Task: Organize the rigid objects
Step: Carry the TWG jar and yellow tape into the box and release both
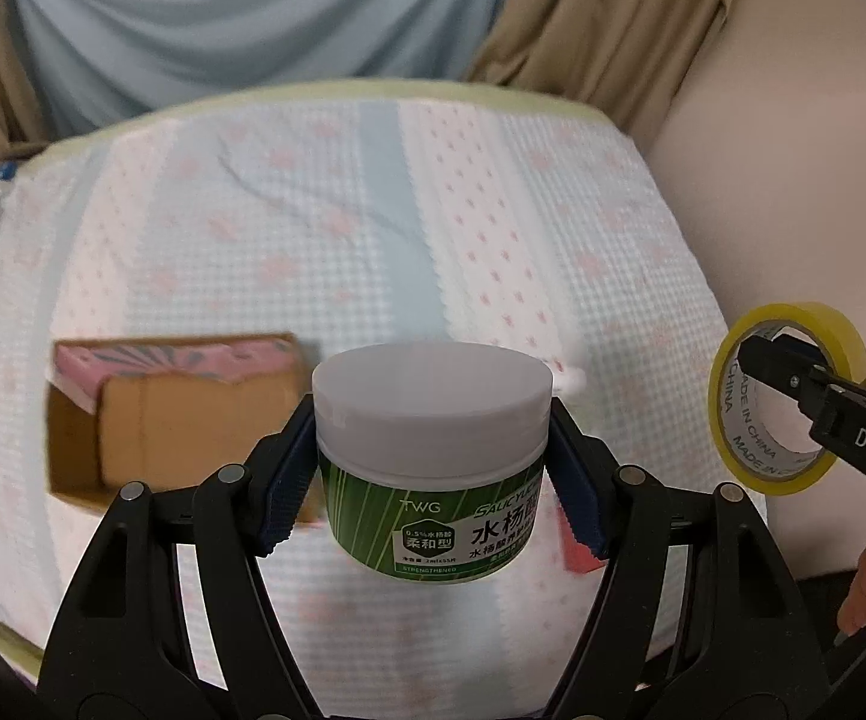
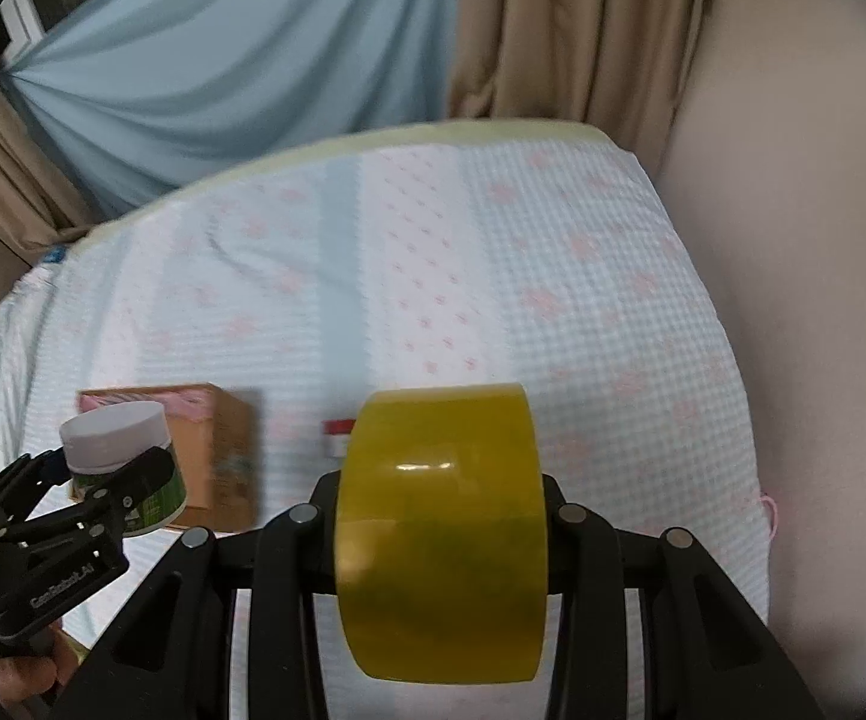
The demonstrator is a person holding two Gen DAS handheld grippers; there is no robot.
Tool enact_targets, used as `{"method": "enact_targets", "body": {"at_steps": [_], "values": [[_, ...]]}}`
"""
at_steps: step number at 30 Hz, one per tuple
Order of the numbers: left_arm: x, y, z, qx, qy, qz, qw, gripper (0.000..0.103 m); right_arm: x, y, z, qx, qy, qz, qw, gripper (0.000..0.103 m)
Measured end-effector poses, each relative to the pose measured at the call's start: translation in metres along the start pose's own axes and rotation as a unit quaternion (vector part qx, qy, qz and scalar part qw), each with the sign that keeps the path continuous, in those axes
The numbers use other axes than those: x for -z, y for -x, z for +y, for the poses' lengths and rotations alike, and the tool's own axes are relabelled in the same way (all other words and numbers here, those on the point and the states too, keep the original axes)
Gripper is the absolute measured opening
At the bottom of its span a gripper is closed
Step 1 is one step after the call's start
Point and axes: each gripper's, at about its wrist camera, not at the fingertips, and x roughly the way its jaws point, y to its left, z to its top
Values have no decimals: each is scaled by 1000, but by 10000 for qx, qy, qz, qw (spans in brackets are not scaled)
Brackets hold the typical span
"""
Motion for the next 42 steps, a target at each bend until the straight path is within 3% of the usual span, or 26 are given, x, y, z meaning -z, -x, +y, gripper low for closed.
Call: {"method": "enact_targets", "body": {"at_steps": [6,11,16,22,27,36,42], "values": [[0,49,82,48,-182,-173,9997,68,7,27,86,-102,7,-162,9998,35],[6,64,160,-66,-209,-89,9997,68,11,21,158,-356,-177,-64,9992,35],[11,49,227,-192,-172,159,9995,68,14,-9,223,-655,-169,280,9973,35],[11,1,287,-311,63,495,9983,68,18,-67,281,-1232,-125,802,9891,35],[15,-47,318,-516,161,833,9951,68,20,-124,309,-1498,-267,1241,9805,35],[30,-130,338,-614,142,1481,9870,68,28,-239,325,-1147,-281,2241,9674,35],[33,-162,334,-568,98,1757,9827,68,31,-269,329,-856,-106,2585,9622,35]]}}
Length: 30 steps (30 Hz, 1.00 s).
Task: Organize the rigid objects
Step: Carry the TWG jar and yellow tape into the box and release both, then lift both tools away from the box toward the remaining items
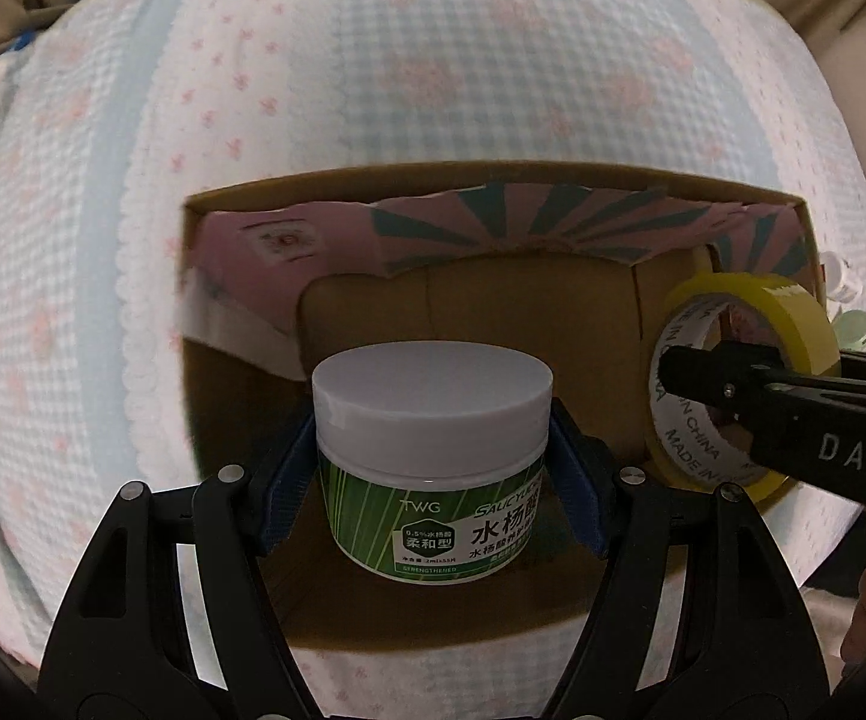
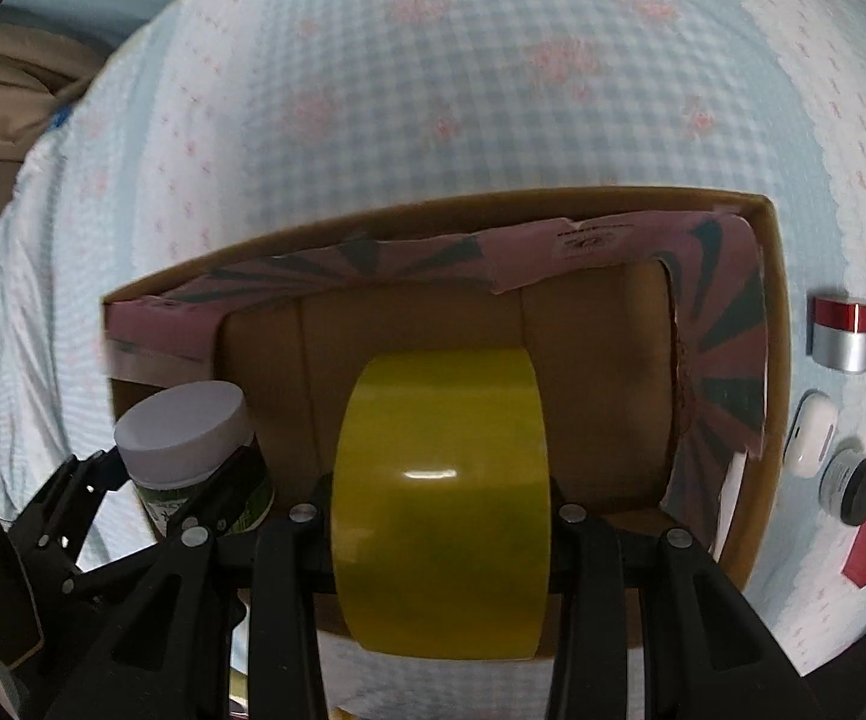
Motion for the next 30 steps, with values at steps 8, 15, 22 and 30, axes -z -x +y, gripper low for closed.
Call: {"method": "enact_targets", "body": {"at_steps": [8,15,22,30], "values": [[-8,2,-12,-4,-308,-169,9994,73,-11,-9,-5,205,-35,93,9997,39],[-1,24,-15,-362,-701,-475,9957,103,-2,-6,-21,22,-499,72,9987,103],[17,39,-6,-92,-421,-468,9980,103,13,25,-25,-173,-508,-211,9983,103],[39,78,-2,-81,-221,-779,9967,103,35,53,-19,-221,-491,-426,9976,103]]}}
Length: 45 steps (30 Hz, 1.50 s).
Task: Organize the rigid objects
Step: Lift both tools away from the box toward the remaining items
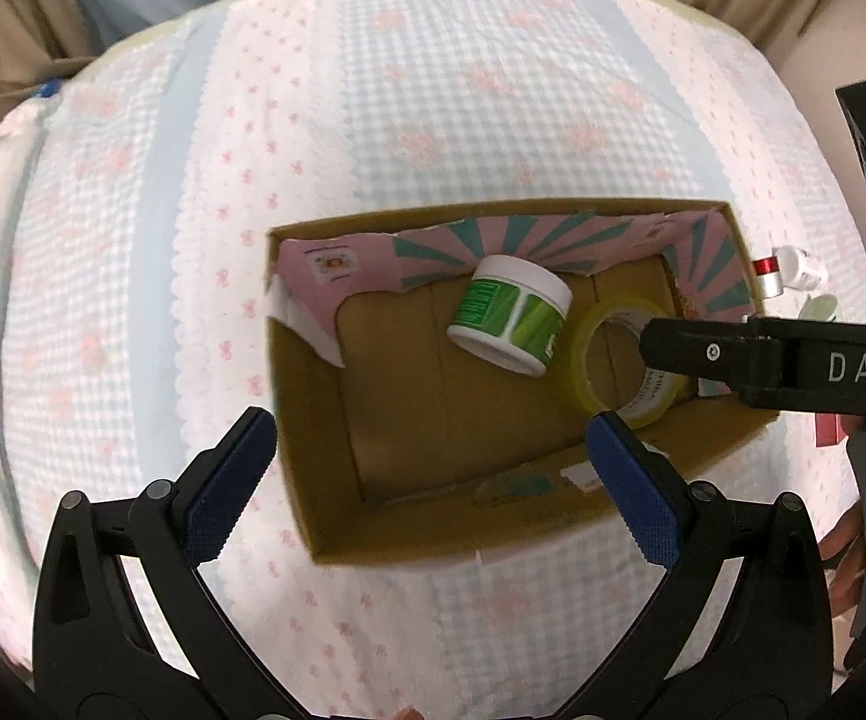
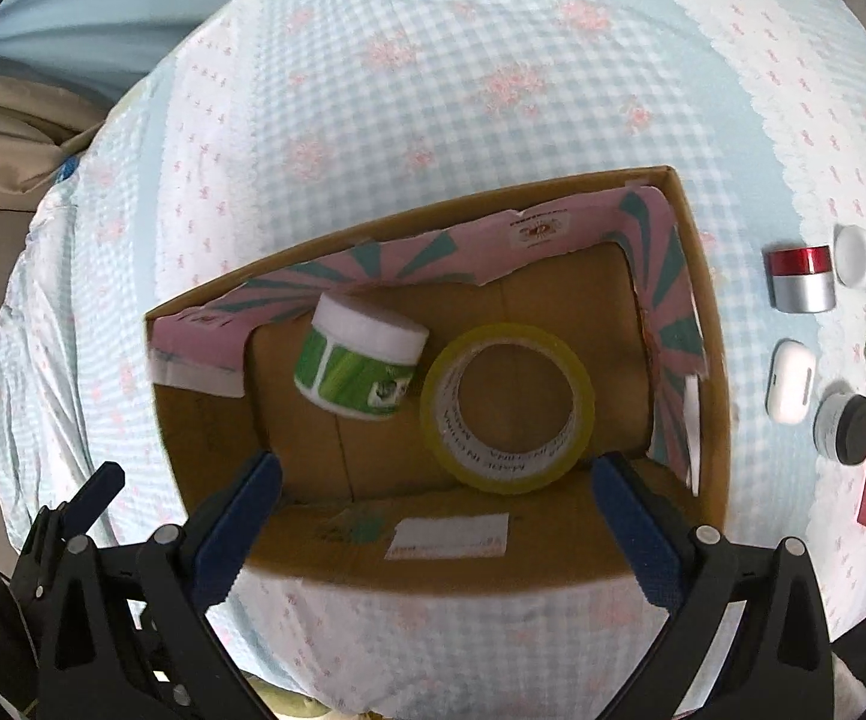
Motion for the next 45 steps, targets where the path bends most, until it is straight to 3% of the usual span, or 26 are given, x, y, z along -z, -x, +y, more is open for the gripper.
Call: {"method": "enact_targets", "body": {"at_steps": [6,14,21,25,32,38,45], "values": [[19,45,-7,-74,56,-303,9995,103,18,31,16,11,173,-256,9995,103],[44,122,-13,52,162,-732,9972,103,55,105,31,93,595,-758,9953,103],[58,183,-44,212,133,-1262,9917,103,90,167,8,498,866,-1225,9874,103],[64,208,-72,386,127,-1505,9878,103,107,208,-30,491,728,-1634,9827,103],[70,225,-152,353,117,-1746,9839,103,122,260,-116,1002,587,-2172,9692,103],[79,214,-238,325,382,-1768,9830,103,126,279,-203,953,726,-2204,9680,103],[80,165,-328,346,334,-1643,9852,103,130,256,-289,924,974,-2029,9700,103]]}}
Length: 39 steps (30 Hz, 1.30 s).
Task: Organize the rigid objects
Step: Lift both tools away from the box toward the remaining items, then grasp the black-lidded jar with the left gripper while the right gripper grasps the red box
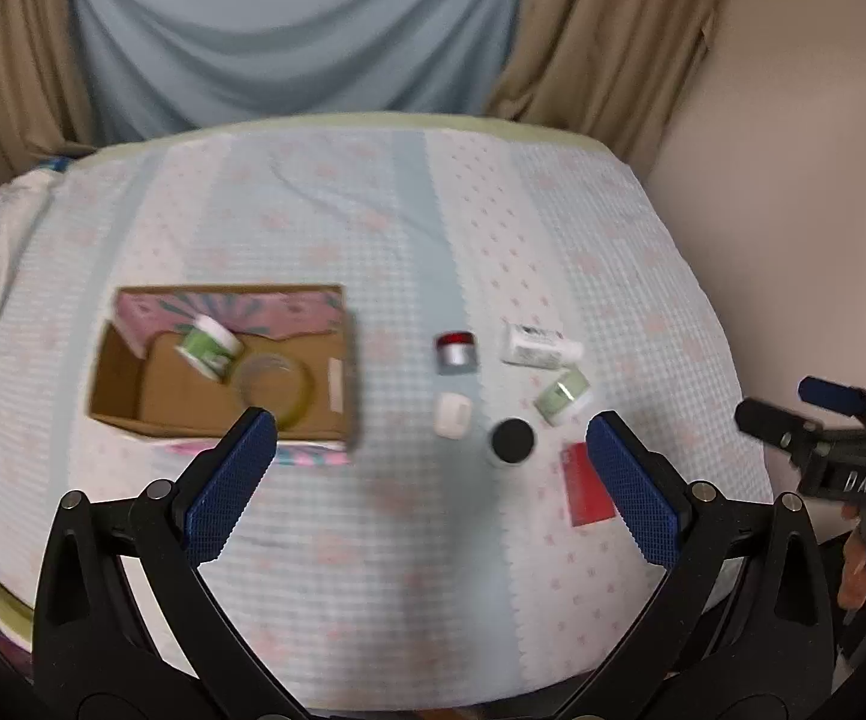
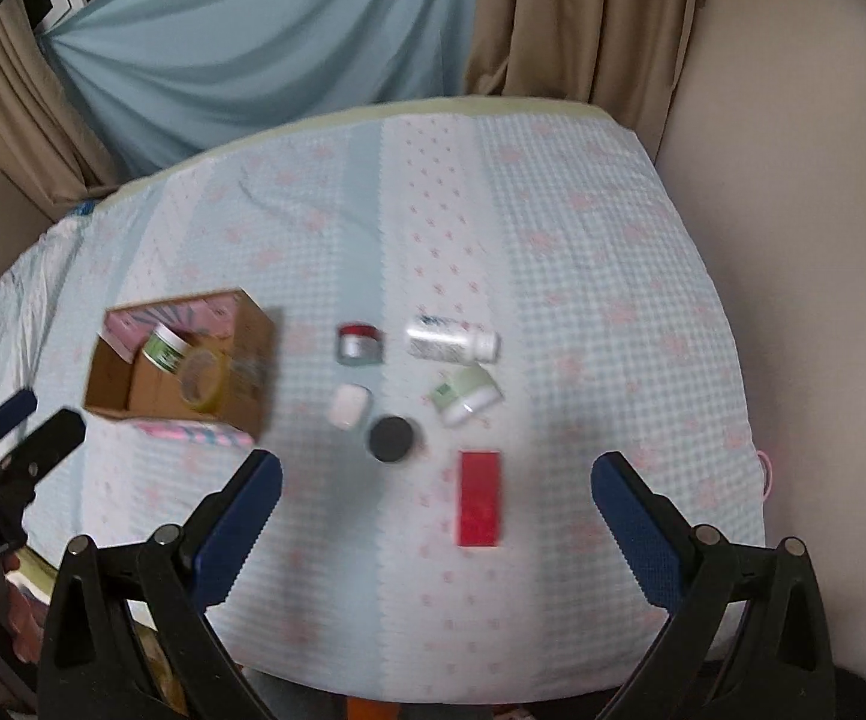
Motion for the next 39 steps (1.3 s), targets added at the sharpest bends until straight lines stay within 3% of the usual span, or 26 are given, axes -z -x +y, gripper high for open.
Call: {"method": "enact_targets", "body": {"at_steps": [10,15,17,21,31,36,39], "values": [[51,-127,-48,130,-394,322,9986,103,62,-97,-45,-4,60,183,9998,103],[76,-198,-56,258,-618,435,9968,102,95,-157,-46,-38,28,132,9999,102],[84,-224,-57,352,-636,478,9962,102,105,-179,-44,3,77,113,9999,96],[100,-263,-60,418,-754,554,9947,96,125,-210,-42,46,43,-37,10000,96],[114,-308,-74,399,-1209,571,9902,79,125,-252,-38,176,-212,-224,9994,66],[112,-316,-81,563,-1364,652,9869,54,122,-253,-37,249,-251,-273,9990,45],[113,-317,-86,480,-1499,658,9853,54,119,-254,-37,205,-340,-233,9989,38]]}}
